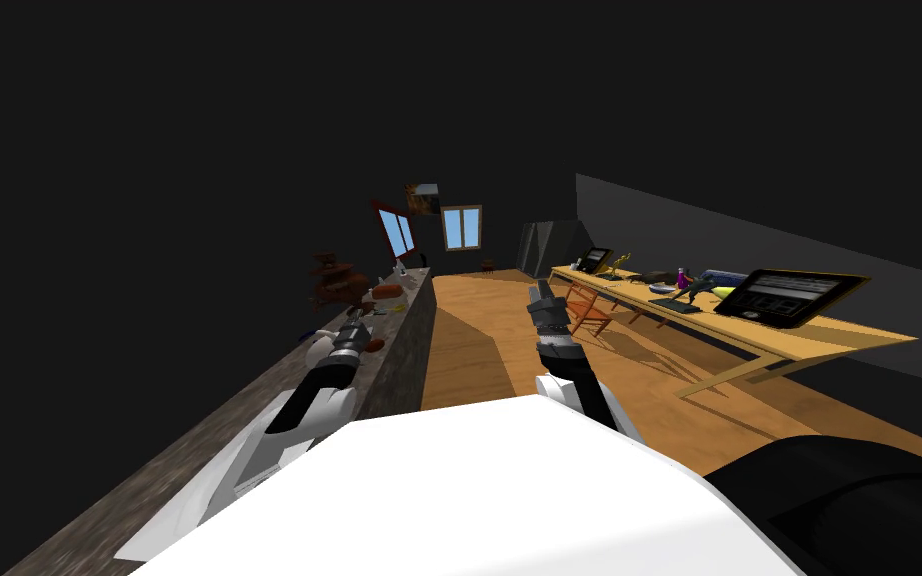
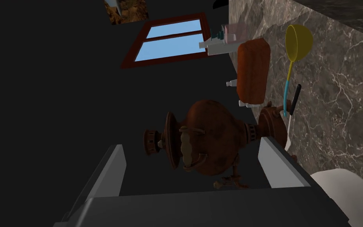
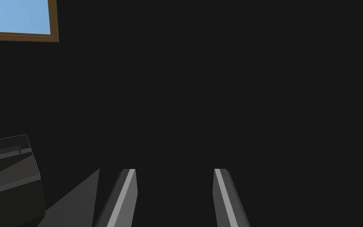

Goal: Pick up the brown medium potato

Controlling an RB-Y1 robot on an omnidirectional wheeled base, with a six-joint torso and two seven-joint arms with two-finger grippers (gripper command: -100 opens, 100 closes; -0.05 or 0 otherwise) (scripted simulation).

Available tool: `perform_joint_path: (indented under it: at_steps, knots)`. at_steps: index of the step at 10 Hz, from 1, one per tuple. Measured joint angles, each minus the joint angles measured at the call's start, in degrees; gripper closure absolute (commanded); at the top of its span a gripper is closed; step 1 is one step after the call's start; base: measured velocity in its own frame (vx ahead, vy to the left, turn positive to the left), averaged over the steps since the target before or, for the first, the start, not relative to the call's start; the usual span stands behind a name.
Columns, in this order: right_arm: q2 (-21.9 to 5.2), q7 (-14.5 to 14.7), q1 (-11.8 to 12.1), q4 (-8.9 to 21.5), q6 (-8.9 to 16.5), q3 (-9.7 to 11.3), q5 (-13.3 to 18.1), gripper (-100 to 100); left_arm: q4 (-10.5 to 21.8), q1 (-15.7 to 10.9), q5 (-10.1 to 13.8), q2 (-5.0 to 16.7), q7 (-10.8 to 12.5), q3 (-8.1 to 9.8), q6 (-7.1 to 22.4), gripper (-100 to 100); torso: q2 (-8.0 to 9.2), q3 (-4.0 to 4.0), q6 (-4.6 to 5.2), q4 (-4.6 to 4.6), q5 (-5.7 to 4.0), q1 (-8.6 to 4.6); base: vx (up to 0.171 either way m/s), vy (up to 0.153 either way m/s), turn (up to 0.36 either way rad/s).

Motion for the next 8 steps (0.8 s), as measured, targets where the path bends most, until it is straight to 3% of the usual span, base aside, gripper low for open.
perform_joint_path:
  at_steps: [8]
  knots:
    - [0.0, 0.0, 0.0, 0.0, 0.0, 0.0, 0.0, 0, 0.2, -0.9, 2.1, 0.8, -0.3, 1.33, 11.8, -100, -0.02, -0.01, 0.00, -0.01, 0.00, 0.00, 0.024, 0.019, 0.004]
